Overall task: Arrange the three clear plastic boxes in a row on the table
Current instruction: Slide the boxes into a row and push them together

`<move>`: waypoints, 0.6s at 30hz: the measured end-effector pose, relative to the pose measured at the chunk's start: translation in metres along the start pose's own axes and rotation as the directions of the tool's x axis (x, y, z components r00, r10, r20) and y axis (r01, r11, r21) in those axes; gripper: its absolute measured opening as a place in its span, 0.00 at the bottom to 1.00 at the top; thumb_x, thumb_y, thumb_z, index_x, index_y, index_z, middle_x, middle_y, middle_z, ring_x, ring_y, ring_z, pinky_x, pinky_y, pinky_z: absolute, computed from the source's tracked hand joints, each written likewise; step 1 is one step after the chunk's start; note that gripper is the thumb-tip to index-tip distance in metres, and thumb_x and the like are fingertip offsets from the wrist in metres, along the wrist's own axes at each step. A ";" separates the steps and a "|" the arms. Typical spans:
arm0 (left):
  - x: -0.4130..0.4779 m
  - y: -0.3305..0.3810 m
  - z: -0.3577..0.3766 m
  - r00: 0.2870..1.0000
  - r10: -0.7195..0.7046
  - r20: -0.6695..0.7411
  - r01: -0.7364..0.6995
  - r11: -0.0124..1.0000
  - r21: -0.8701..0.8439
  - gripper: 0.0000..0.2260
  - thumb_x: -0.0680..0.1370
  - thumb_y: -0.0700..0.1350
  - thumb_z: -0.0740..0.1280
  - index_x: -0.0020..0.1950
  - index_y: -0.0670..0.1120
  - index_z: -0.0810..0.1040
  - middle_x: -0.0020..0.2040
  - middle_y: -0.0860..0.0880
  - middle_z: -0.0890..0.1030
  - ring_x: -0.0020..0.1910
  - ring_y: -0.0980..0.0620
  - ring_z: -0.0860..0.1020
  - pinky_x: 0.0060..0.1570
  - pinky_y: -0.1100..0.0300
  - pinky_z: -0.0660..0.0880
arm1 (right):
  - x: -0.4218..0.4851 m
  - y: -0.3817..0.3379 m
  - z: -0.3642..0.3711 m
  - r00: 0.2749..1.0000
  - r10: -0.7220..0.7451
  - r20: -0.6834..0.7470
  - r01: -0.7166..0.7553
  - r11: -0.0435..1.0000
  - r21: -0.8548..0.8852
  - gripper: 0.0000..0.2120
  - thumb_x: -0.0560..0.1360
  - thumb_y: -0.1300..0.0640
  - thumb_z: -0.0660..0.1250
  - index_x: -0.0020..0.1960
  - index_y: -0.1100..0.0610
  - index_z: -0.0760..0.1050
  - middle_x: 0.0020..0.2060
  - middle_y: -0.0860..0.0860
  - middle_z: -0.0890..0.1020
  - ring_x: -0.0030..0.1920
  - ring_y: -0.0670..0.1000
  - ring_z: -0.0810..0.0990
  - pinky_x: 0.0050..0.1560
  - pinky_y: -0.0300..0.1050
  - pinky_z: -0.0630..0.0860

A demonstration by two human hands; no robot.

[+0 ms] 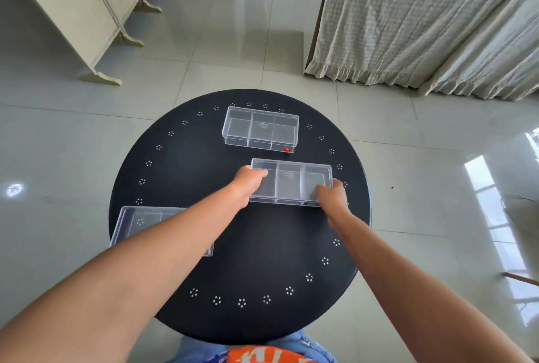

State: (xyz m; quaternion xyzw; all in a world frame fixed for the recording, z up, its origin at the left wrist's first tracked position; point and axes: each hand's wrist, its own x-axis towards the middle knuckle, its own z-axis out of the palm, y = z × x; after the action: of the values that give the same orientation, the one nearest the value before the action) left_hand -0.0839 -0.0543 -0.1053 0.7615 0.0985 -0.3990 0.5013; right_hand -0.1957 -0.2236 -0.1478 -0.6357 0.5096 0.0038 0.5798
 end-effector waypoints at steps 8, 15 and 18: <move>0.015 -0.009 -0.112 0.984 -0.019 -0.174 0.009 0.998 -0.058 0.21 0.78 0.46 0.64 0.70 0.43 0.72 0.68 0.43 0.75 0.66 0.43 0.74 0.68 0.45 0.69 | -0.029 -0.028 0.098 0.982 -0.049 0.183 0.048 0.999 0.012 0.19 0.71 0.60 0.59 0.61 0.53 0.73 0.49 0.50 0.84 0.51 0.55 0.83 0.53 0.51 0.81; 0.018 -0.028 -0.198 0.968 -0.059 -0.242 0.054 0.998 -0.027 0.25 0.79 0.47 0.64 0.75 0.43 0.66 0.73 0.42 0.70 0.70 0.42 0.70 0.69 0.48 0.65 | -0.072 -0.038 0.175 0.961 -0.046 0.274 0.050 0.999 -0.007 0.17 0.76 0.59 0.59 0.64 0.52 0.72 0.49 0.47 0.83 0.48 0.49 0.81 0.45 0.43 0.76; 0.021 -0.036 -0.225 0.964 -0.064 -0.257 0.059 0.998 -0.026 0.24 0.80 0.46 0.64 0.75 0.42 0.66 0.73 0.41 0.70 0.70 0.42 0.70 0.68 0.48 0.65 | -0.083 -0.037 0.200 0.955 -0.043 0.293 0.050 0.999 -0.017 0.19 0.74 0.59 0.59 0.64 0.52 0.74 0.51 0.50 0.85 0.45 0.50 0.81 0.44 0.42 0.77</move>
State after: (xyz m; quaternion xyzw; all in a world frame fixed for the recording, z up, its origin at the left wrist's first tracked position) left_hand 0.0246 0.1475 -0.1041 0.7989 0.1900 -0.3110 0.4785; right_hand -0.0945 -0.0292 -0.1361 -0.6469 0.4032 0.0903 0.6409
